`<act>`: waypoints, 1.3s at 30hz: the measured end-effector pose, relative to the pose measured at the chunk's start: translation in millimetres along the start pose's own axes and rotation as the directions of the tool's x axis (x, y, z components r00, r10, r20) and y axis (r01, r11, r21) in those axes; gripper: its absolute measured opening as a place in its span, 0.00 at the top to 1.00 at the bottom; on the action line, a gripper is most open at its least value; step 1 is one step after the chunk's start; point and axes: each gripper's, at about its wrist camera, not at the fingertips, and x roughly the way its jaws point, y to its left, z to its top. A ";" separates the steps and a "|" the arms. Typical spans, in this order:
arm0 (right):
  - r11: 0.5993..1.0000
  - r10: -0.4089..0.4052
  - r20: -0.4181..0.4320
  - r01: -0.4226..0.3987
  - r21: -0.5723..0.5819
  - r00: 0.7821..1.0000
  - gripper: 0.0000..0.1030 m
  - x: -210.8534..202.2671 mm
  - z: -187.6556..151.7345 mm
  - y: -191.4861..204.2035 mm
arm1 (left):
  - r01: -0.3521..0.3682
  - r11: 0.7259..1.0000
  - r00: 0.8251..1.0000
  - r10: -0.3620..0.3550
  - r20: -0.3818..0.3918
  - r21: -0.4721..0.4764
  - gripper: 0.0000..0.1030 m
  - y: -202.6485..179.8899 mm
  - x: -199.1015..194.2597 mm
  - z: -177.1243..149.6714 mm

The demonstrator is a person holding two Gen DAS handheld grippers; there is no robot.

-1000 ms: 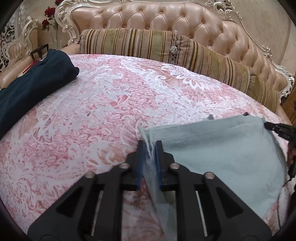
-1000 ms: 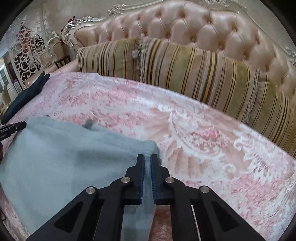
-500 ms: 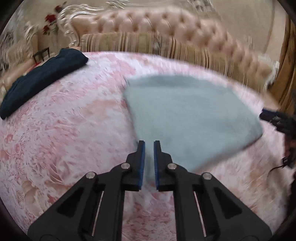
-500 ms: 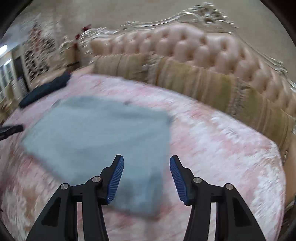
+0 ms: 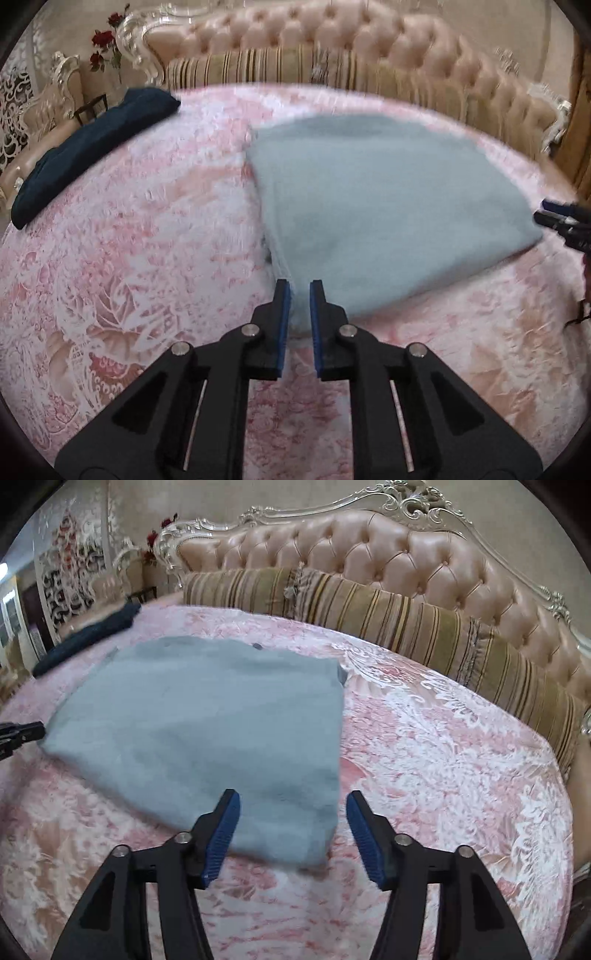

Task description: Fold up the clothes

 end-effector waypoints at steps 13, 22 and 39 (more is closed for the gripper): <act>0.977 0.027 0.014 -0.029 0.212 1.000 0.26 -2.9 6.1 -64.5 | 0.174 0.956 0.984 -0.161 0.076 -0.235 0.54 76.7 -3.6 27.9; 0.949 0.111 -0.022 -0.099 0.300 0.994 0.26 32.5 23.8 -78.9 | 0.246 0.955 0.969 -0.244 0.030 -0.164 0.54 51.3 42.1 55.5; 0.939 0.177 -0.071 -0.147 0.311 0.982 0.21 62.5 49.5 -73.2 | 0.358 0.913 0.927 -0.373 -0.043 -0.197 0.52 42.9 62.2 81.7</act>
